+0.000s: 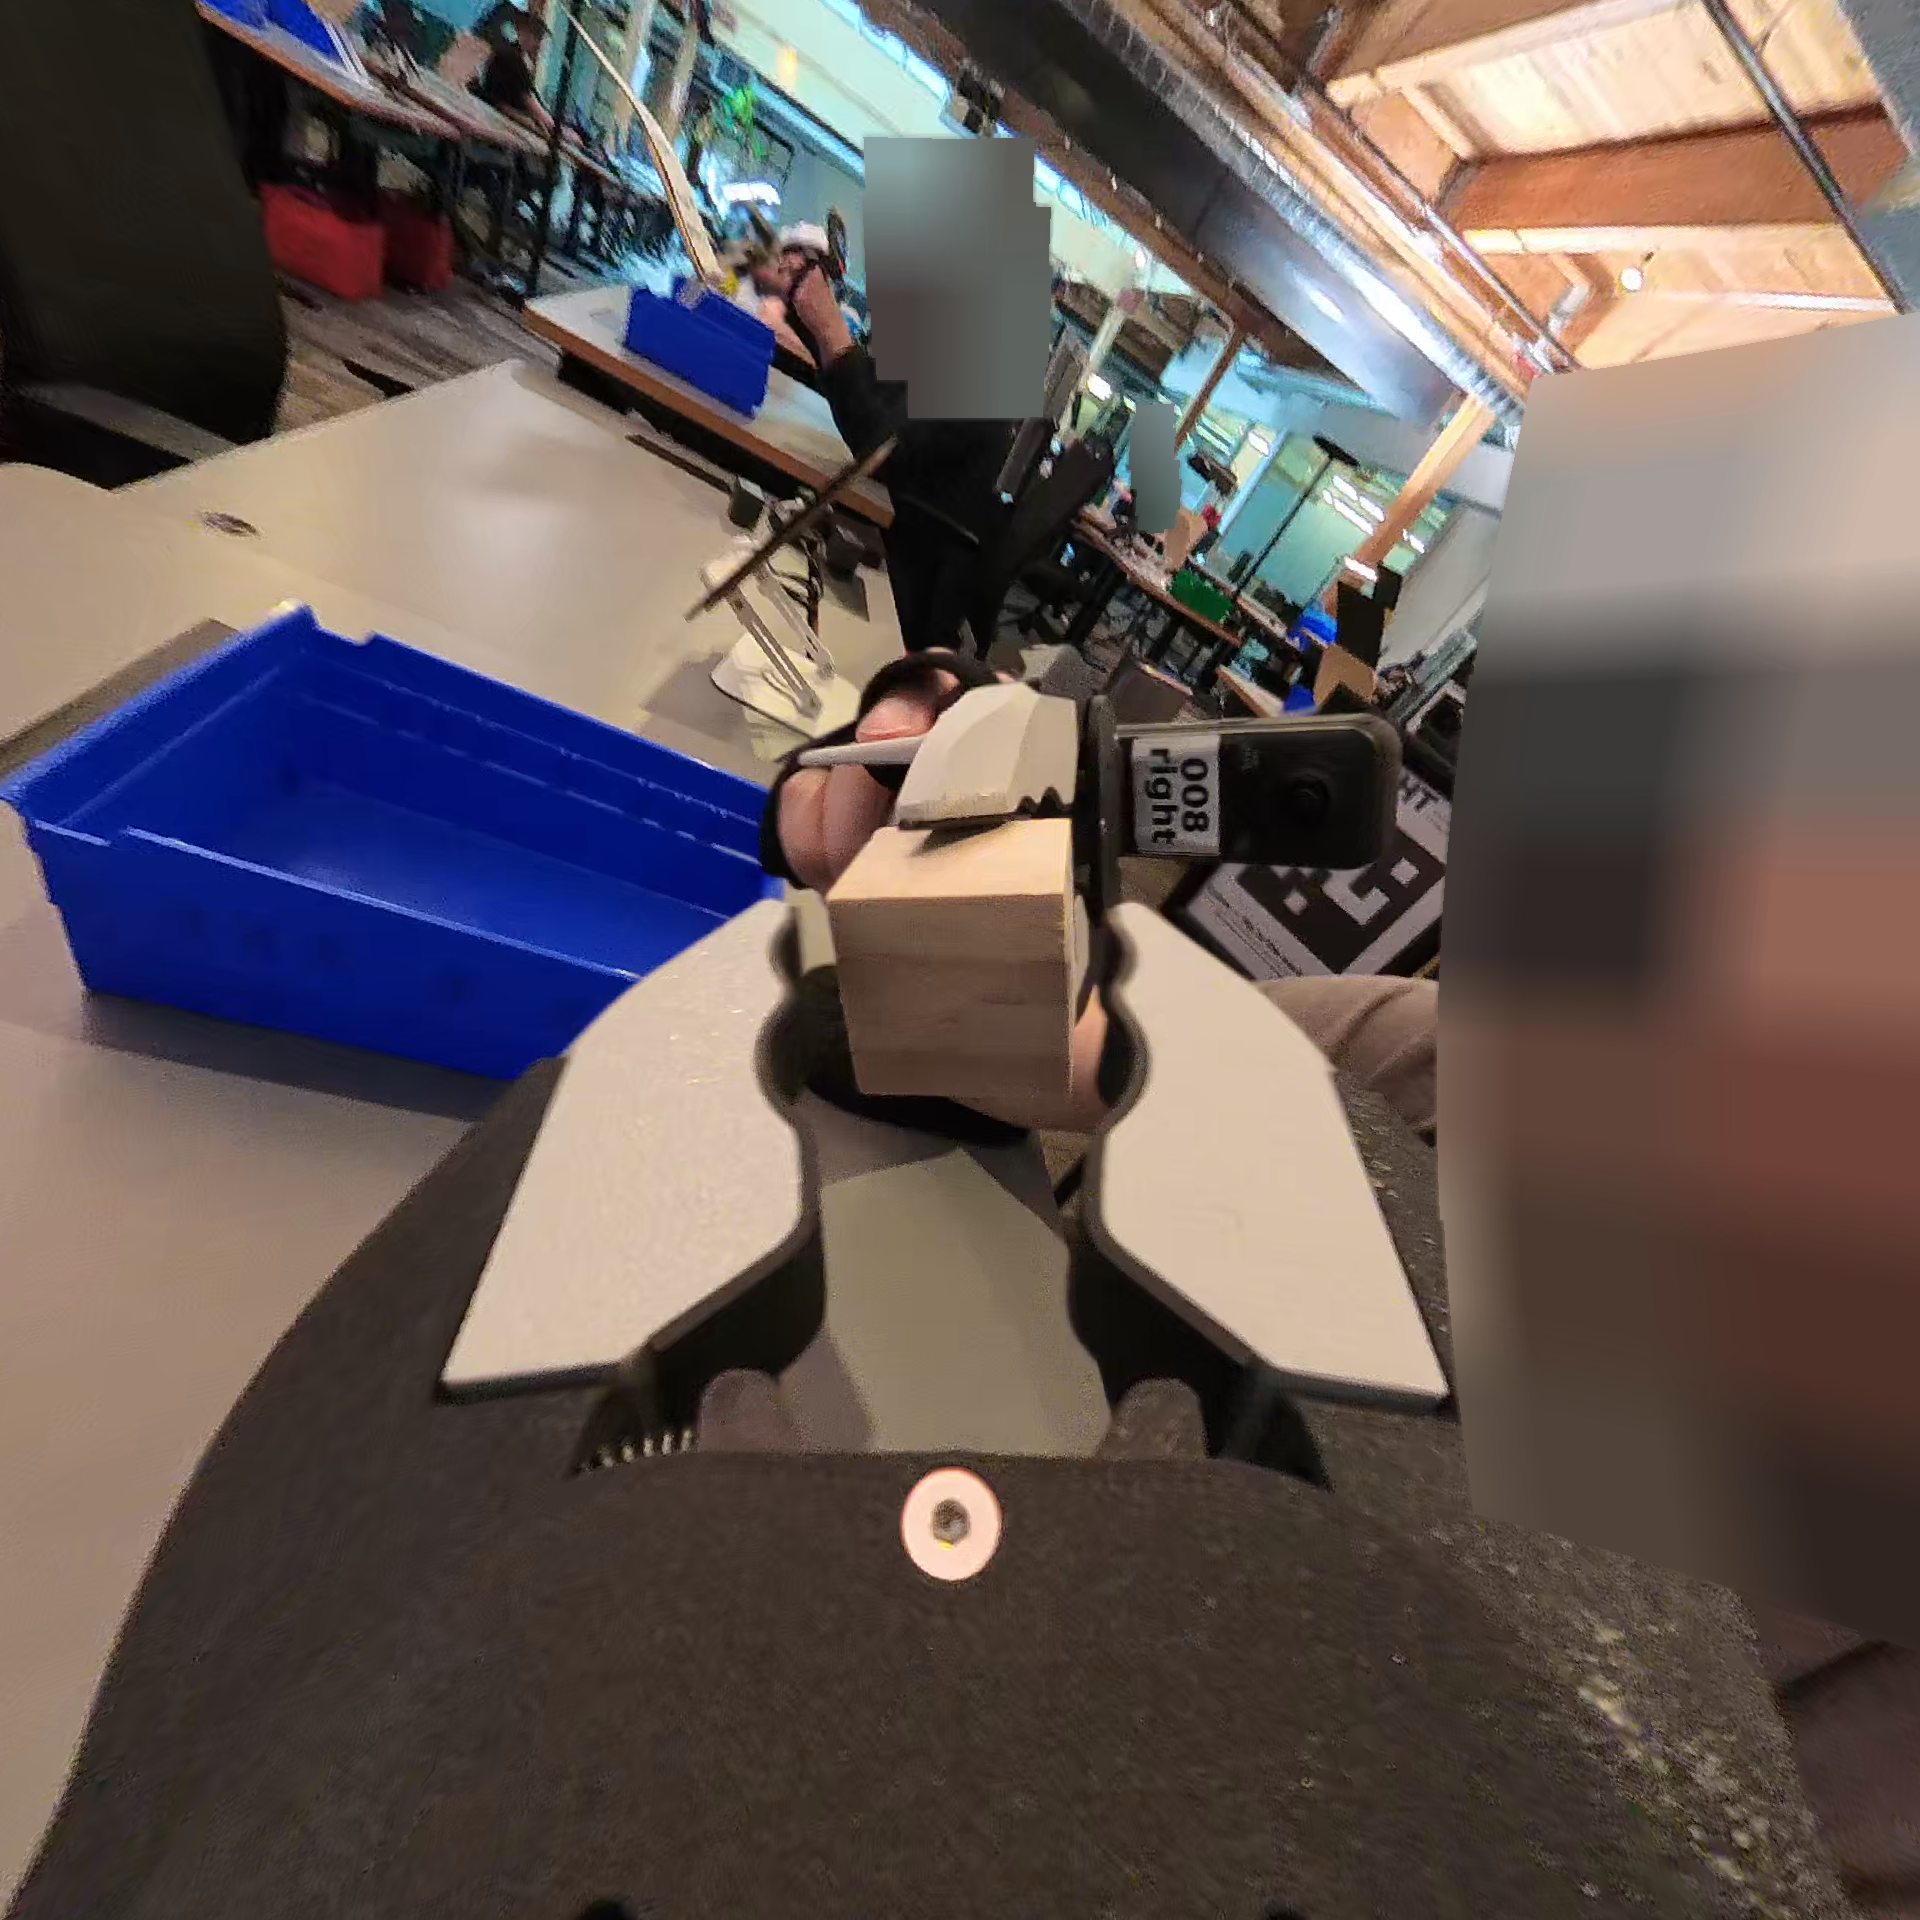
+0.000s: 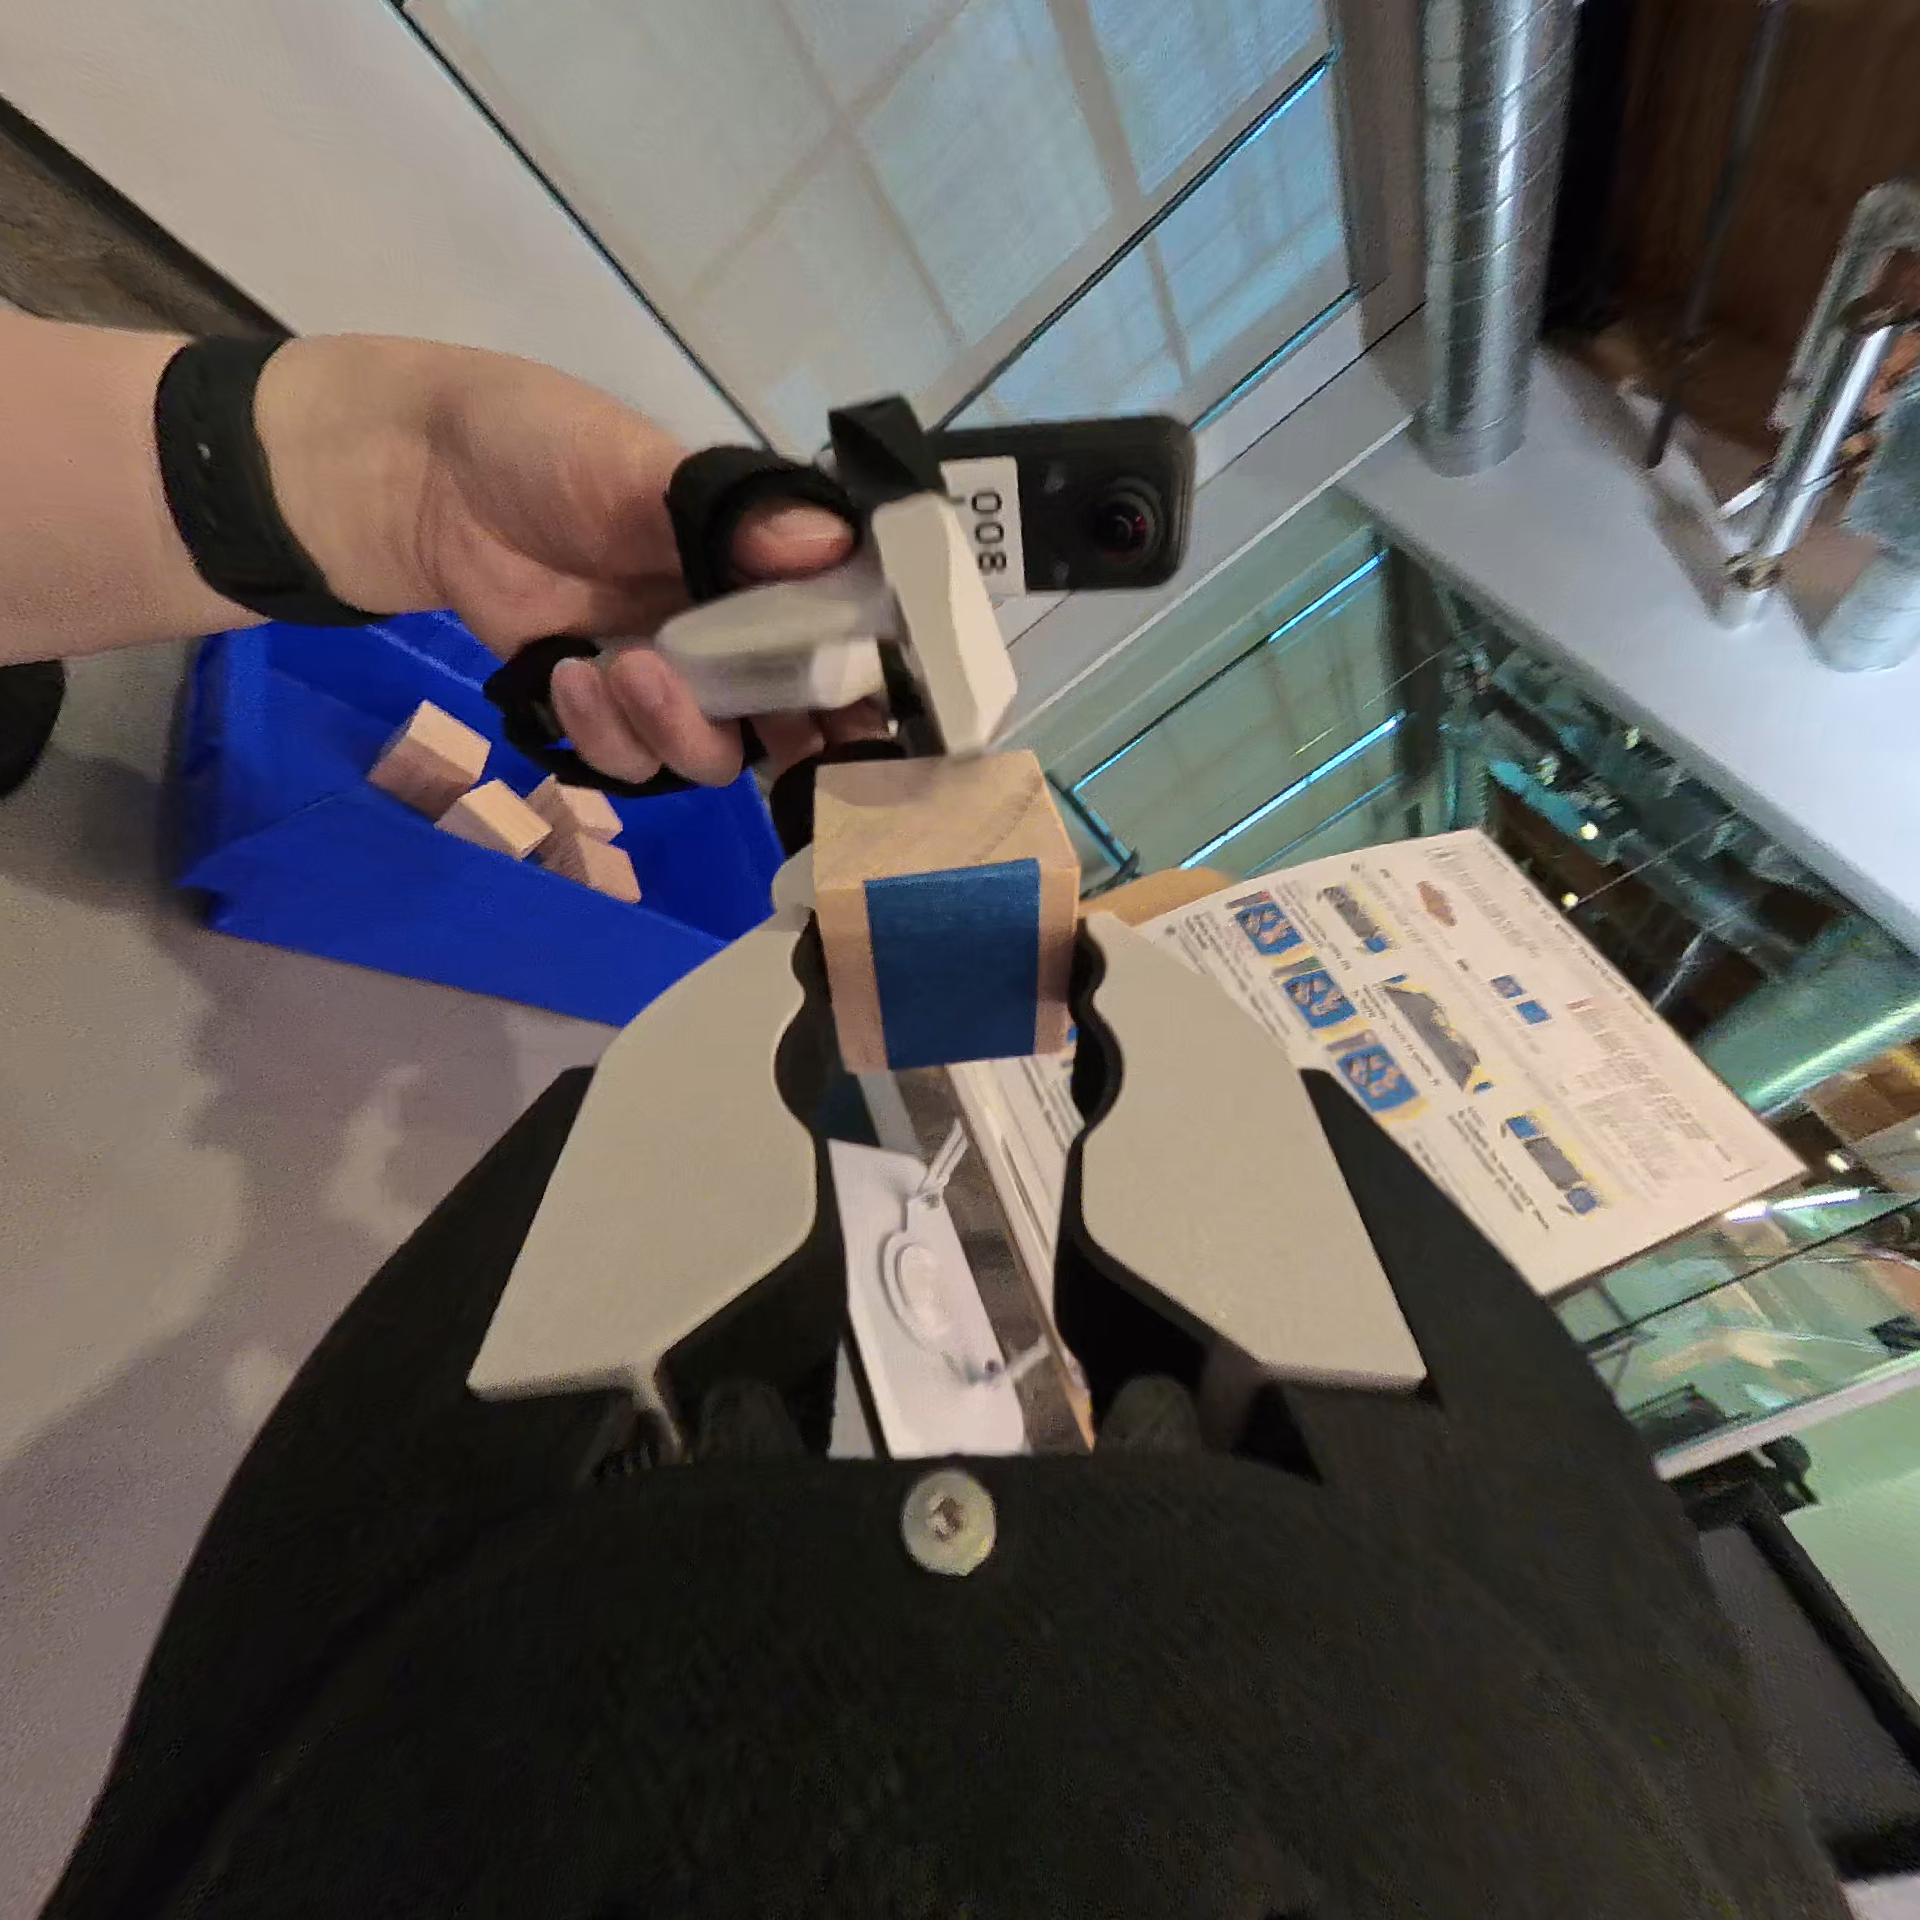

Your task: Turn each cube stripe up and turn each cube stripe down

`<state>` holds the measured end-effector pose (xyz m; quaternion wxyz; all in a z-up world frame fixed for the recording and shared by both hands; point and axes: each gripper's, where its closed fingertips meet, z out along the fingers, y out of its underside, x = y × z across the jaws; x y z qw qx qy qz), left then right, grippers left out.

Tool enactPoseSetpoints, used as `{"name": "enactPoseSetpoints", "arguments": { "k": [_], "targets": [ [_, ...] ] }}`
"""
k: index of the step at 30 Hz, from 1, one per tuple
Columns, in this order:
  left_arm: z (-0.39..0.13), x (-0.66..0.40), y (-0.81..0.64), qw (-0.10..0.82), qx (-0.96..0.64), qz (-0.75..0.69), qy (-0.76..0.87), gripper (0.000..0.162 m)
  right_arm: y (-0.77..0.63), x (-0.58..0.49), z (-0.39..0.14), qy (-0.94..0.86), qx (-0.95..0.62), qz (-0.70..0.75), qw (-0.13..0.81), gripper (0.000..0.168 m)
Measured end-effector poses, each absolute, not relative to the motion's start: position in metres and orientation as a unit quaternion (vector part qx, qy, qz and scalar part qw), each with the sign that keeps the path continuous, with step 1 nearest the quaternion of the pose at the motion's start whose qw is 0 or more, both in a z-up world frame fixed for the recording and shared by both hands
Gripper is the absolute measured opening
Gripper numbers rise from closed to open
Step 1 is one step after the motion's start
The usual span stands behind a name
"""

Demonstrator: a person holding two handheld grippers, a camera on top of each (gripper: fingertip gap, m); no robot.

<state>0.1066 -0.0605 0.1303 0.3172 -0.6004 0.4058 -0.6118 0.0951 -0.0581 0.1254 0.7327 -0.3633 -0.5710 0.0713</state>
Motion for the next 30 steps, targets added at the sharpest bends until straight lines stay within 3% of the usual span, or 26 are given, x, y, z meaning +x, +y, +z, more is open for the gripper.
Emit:
{"name": "enactPoseSetpoints", "arguments": {
  "k": [1, 5, 9, 12, 16, 23, 27, 30],
  "targets": [
    [0.134, 0.103, -0.056, 0.333, -0.601, -0.608, 0.399, 0.063, -0.053, 0.102, 0.128, -0.573, -0.38, 0.061, 0.723, 0.045],
    [0.143, 0.073, -0.032, 0.429, -0.624, -0.535, 0.375, 0.06, 0.023, 0.19, 0.111, -0.48, -0.637, 0.043, 0.602, 0.045],
    [0.154, 0.045, -0.029, 0.477, -0.632, -0.495, 0.357, 0.049, 0.093, 0.315, 0.011, -0.245, -0.89, 0.042, 0.382, 0.045],
    [0.161, 0.036, -0.032, 0.483, -0.625, -0.503, 0.351, 0.045, 0.114, 0.364, -0.063, -0.14, -0.955, 0.045, 0.256, 0.046],
    [0.152, 0.029, -0.028, 0.472, -0.651, -0.484, 0.344, 0.043, 0.105, 0.391, -0.12, -0.103, -0.986, 0.0, 0.133, 0.046],
    [0.147, 0.023, -0.019, 0.465, -0.667, -0.482, 0.327, 0.042, 0.099, 0.414, -0.14, -0.075, -0.991, -0.068, 0.086, 0.046],
    [0.137, 0.017, -0.013, 0.453, -0.695, -0.459, 0.318, 0.04, 0.1, 0.409, -0.145, -0.068, -0.994, -0.032, 0.083, 0.047],
    [0.121, -0.006, 0.003, 0.45, -0.742, -0.404, 0.29, 0.036, 0.103, 0.409, -0.138, -0.077, -0.992, -0.036, 0.096, 0.058]
  ]
}}
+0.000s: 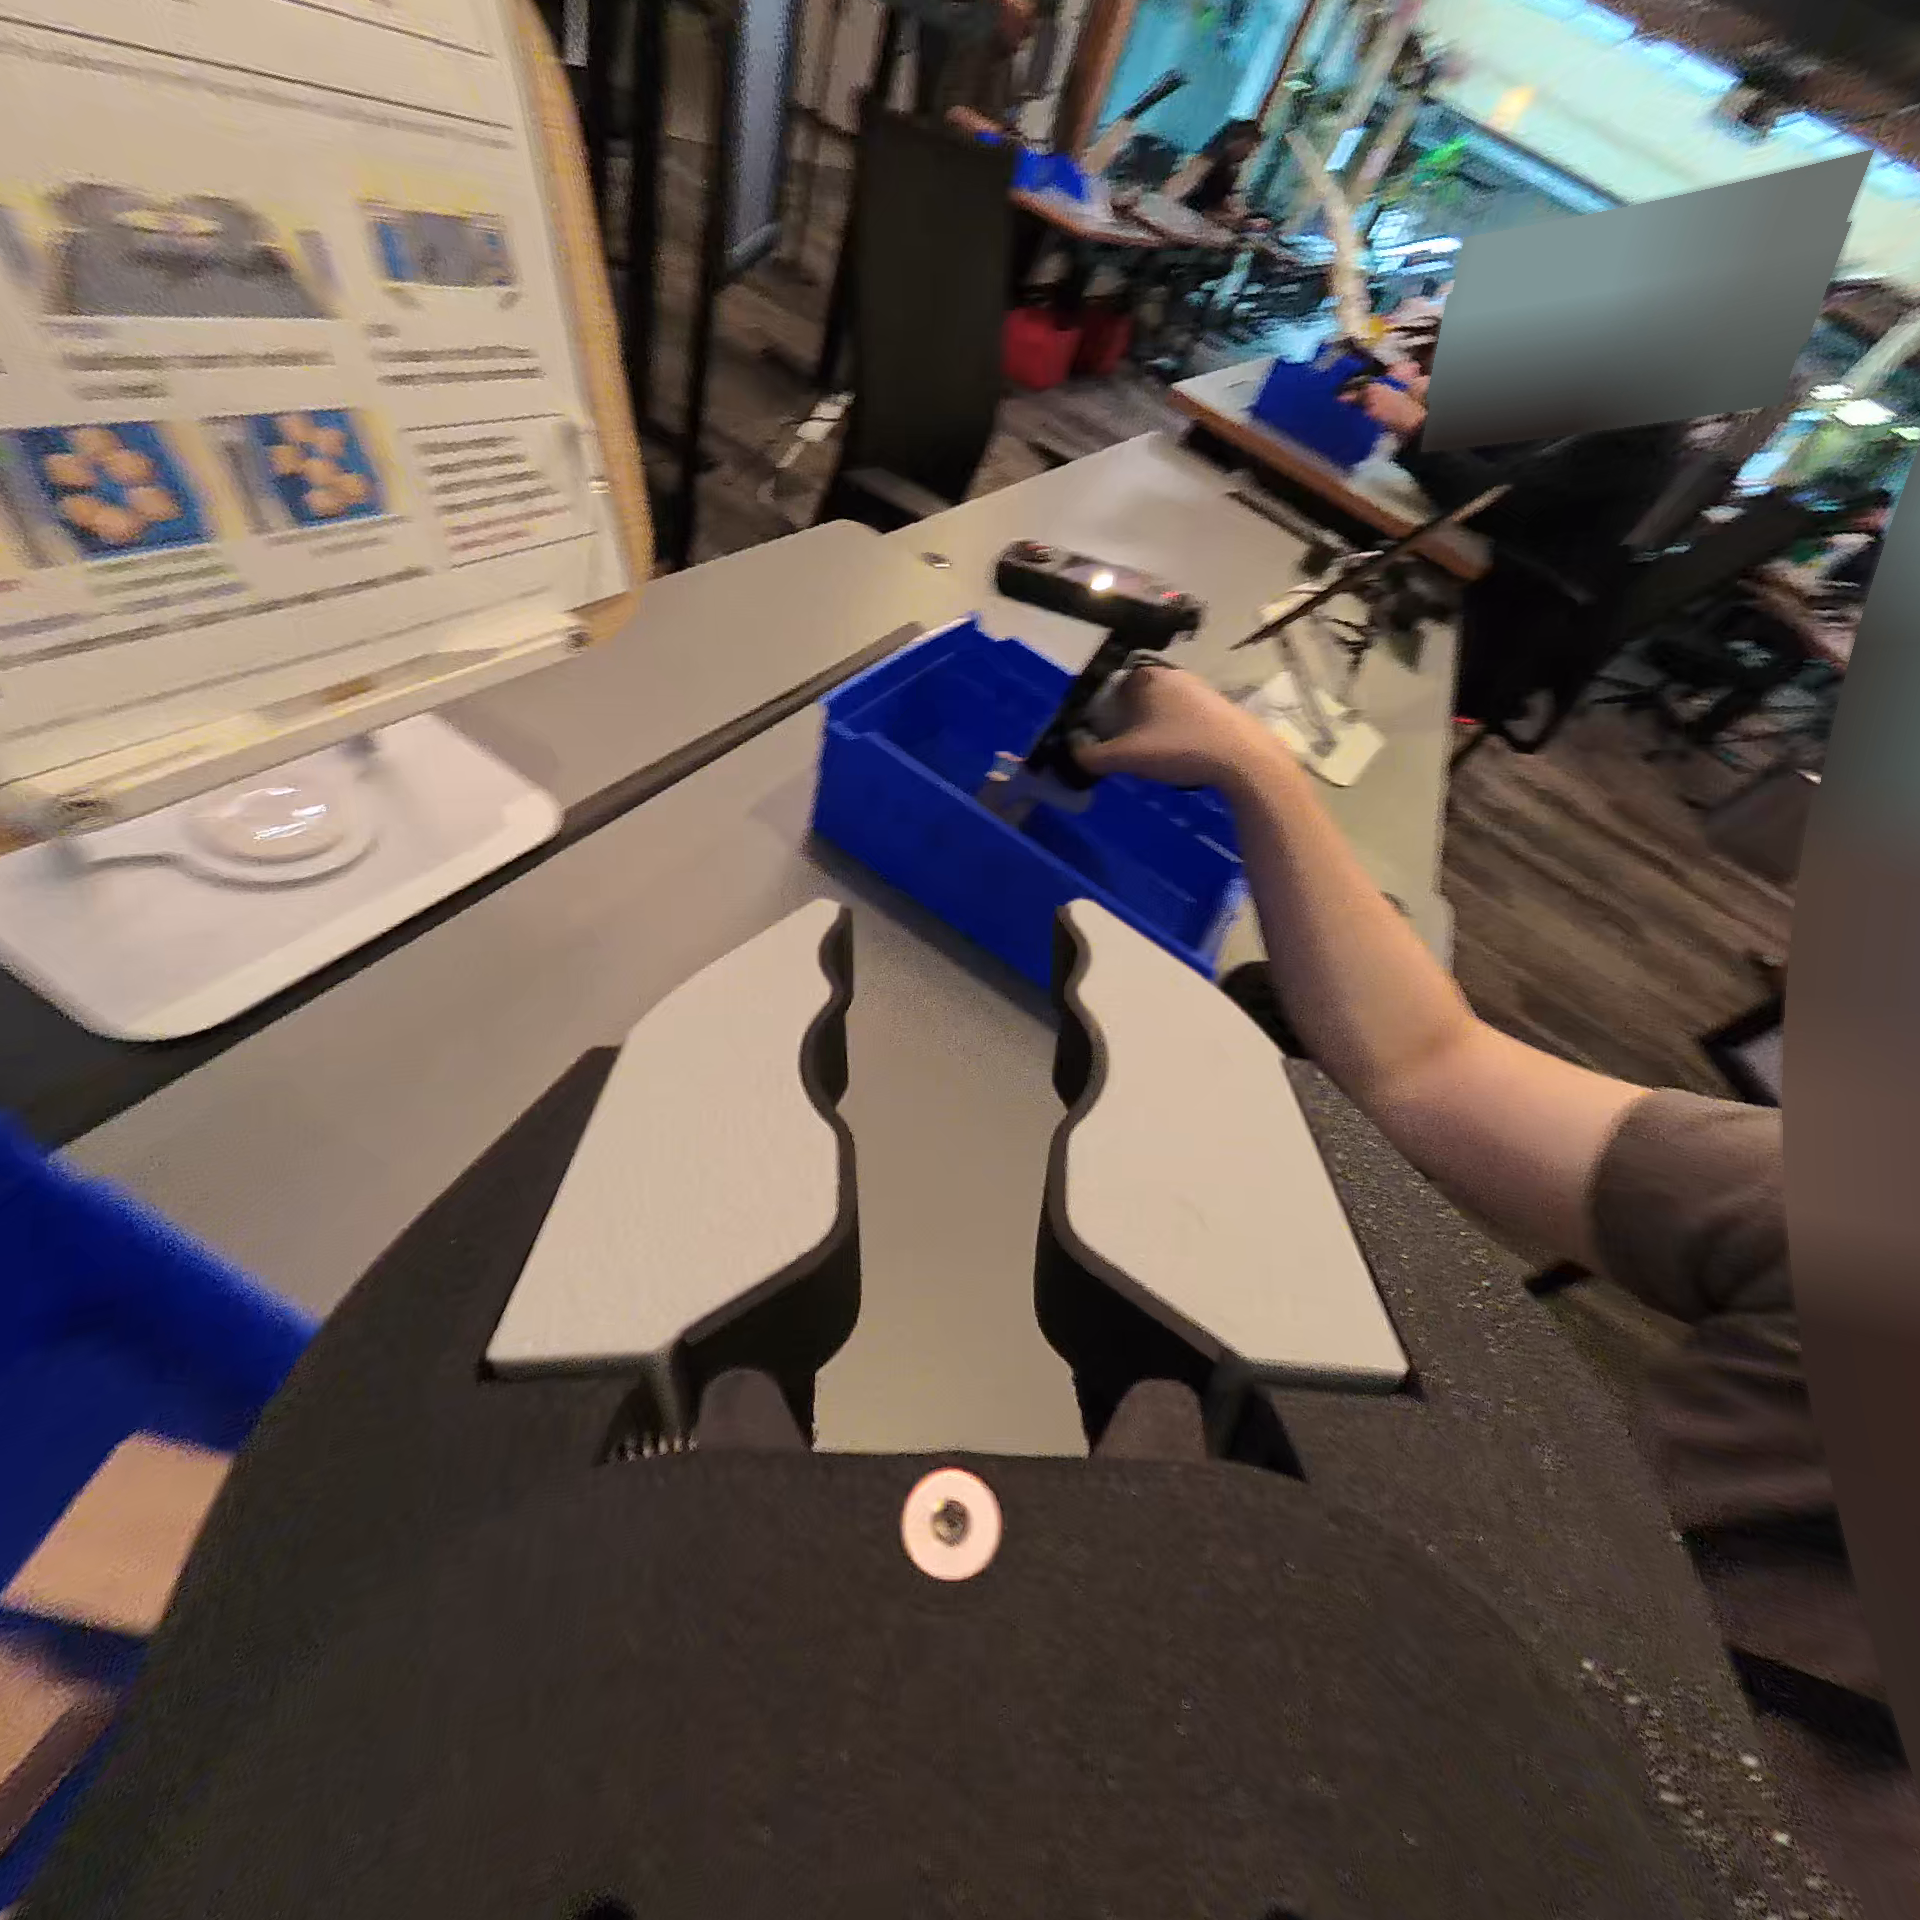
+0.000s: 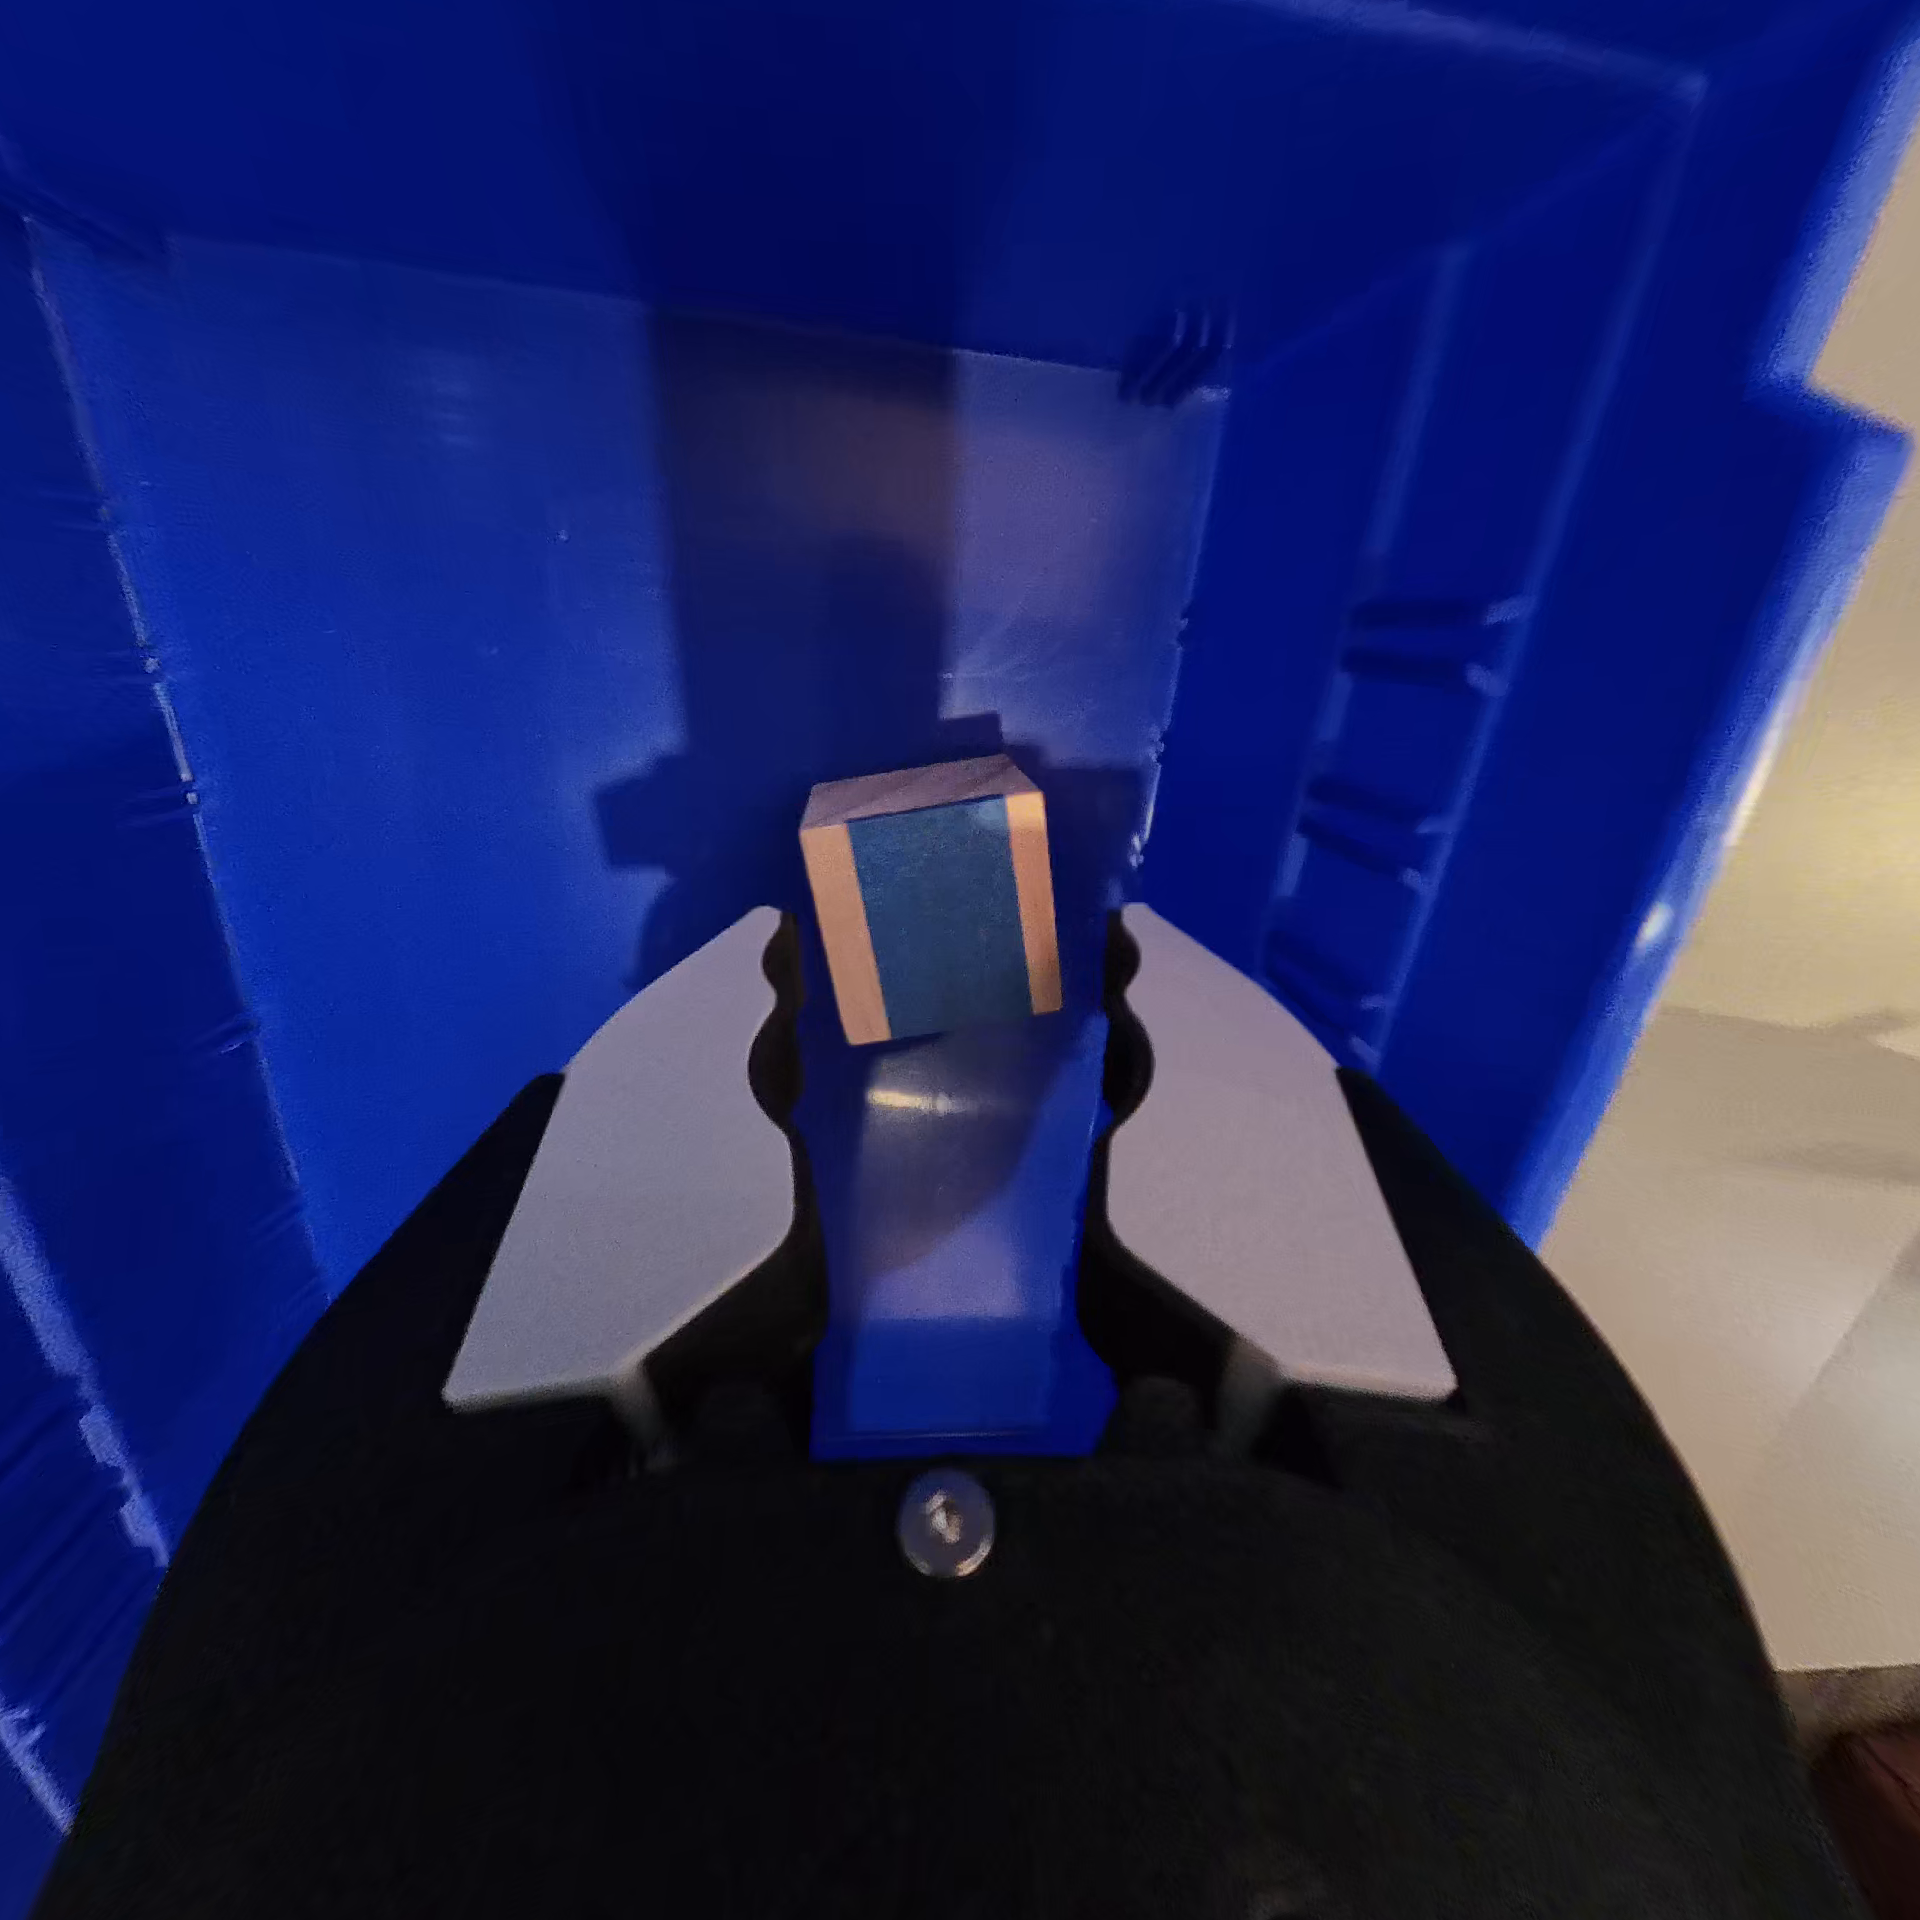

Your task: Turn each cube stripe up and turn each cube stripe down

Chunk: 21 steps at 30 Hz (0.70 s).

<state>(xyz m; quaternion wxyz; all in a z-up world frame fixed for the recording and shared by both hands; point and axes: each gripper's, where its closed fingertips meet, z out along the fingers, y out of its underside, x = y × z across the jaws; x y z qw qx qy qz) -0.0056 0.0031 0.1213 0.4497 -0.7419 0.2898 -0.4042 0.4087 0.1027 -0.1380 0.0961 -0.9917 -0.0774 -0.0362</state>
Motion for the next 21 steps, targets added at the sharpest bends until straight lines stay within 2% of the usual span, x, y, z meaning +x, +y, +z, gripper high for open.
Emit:
{"name": "enactPoseSetpoints", "arguments": {
  "k": [4, 9, 13, 21],
  "targets": [
    [0.115, -0.053, 0.019, 0.479, -0.776, -0.33, 0.244, 0.042, 0.109, 0.398, -0.113, -0.105, -0.983, -0.032, 0.146, 0.06],
    [0.077, -0.147, 0.038, 0.455, -0.866, -0.163, 0.128, 0.042, 0.112, 0.379, -0.088, -0.134, -0.971, -0.004, 0.198, 0.06],
    [0.04, -0.18, 0.054, 0.398, -0.907, -0.128, 0.046, 0.04, 0.112, 0.369, -0.083, -0.151, -0.966, 0.006, 0.211, 0.06],
    [-0.059, -0.158, 0.08, 0.214, -0.964, -0.154, 0.034, 0.045, 0.108, 0.367, -0.088, -0.165, -0.967, 0.007, 0.194, 0.06]
  ]
}}
